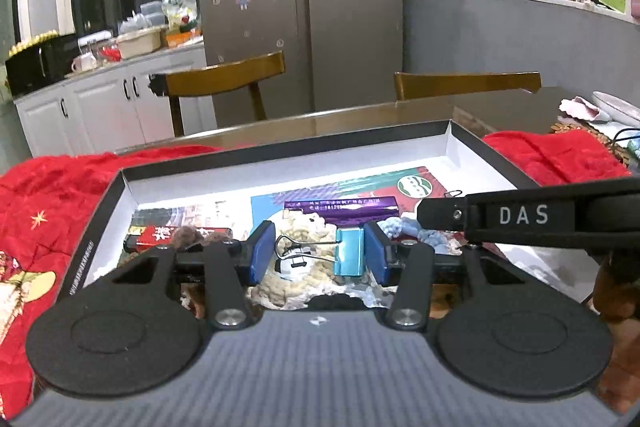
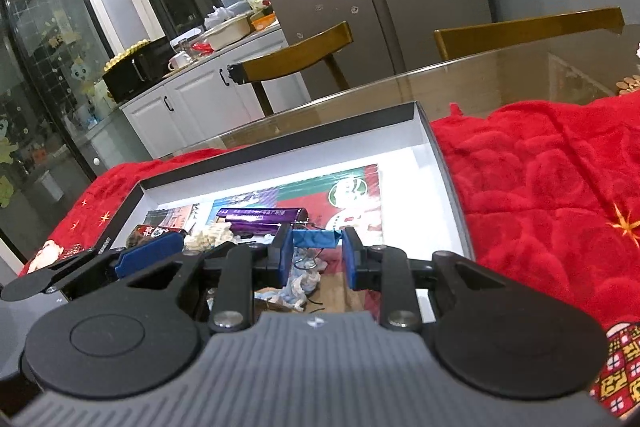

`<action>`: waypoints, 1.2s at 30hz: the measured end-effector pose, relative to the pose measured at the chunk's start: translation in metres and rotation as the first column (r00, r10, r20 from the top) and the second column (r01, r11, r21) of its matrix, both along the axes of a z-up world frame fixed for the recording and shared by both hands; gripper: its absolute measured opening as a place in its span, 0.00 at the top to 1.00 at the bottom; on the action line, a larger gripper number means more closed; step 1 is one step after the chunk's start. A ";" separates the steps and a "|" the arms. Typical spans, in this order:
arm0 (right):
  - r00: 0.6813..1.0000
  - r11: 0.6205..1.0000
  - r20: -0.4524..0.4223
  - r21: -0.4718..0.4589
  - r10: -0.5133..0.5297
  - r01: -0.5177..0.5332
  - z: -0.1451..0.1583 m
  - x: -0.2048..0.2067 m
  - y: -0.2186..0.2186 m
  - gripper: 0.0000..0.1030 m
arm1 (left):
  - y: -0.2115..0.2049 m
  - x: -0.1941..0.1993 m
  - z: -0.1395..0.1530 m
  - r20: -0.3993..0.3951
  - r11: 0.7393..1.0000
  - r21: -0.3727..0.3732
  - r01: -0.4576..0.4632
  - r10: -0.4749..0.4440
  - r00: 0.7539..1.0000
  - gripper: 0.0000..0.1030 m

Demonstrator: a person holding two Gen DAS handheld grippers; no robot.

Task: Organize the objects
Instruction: 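Lower the binder clip into the box and open the left tool while the right tool releases its clip, then raise both open tools away from the box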

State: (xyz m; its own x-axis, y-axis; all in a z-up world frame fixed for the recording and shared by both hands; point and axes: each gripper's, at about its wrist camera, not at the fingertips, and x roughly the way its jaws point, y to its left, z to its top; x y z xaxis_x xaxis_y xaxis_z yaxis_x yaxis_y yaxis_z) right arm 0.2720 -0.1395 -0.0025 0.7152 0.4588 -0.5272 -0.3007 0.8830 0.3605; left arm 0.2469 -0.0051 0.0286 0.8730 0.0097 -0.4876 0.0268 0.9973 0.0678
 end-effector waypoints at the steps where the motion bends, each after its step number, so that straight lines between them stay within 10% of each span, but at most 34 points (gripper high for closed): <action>1: 1.000 1.000 0.004 0.004 0.001 -0.001 0.000 0.000 0.000 0.69 | 0.000 0.000 0.000 0.002 1.000 0.003 -0.002 0.002 1.000 0.46; 6: 1.000 0.998 -0.005 0.063 0.013 -0.013 -0.002 0.000 -0.003 0.58 | 0.002 -0.003 0.004 0.019 1.000 0.002 -0.010 0.010 1.000 0.25; 20: 0.991 0.994 0.133 0.097 0.027 -0.040 0.044 -0.023 -0.012 0.26 | 0.020 -0.023 0.031 0.033 0.998 -0.040 -0.055 0.057 0.998 0.24; 28: 0.951 0.997 0.308 0.075 -0.029 0.006 0.109 -0.085 -0.024 0.00 | 0.028 -0.077 0.079 0.069 0.997 -0.055 -0.055 0.059 0.996 0.24; 36: 0.912 0.996 0.400 0.019 -0.086 0.086 0.120 -0.165 -0.036 0.00 | 0.038 -0.172 0.102 0.183 0.987 0.002 -0.162 0.159 0.970 0.11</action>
State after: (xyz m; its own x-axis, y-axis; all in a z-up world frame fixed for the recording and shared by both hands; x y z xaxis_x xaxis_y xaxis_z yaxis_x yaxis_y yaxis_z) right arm 0.1071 -0.1756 0.1171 0.9029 0.3865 -0.1881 -0.3428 0.9115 0.2273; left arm 0.0753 0.0332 0.1303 0.9334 0.1640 -0.3193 -0.1482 0.9862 0.0733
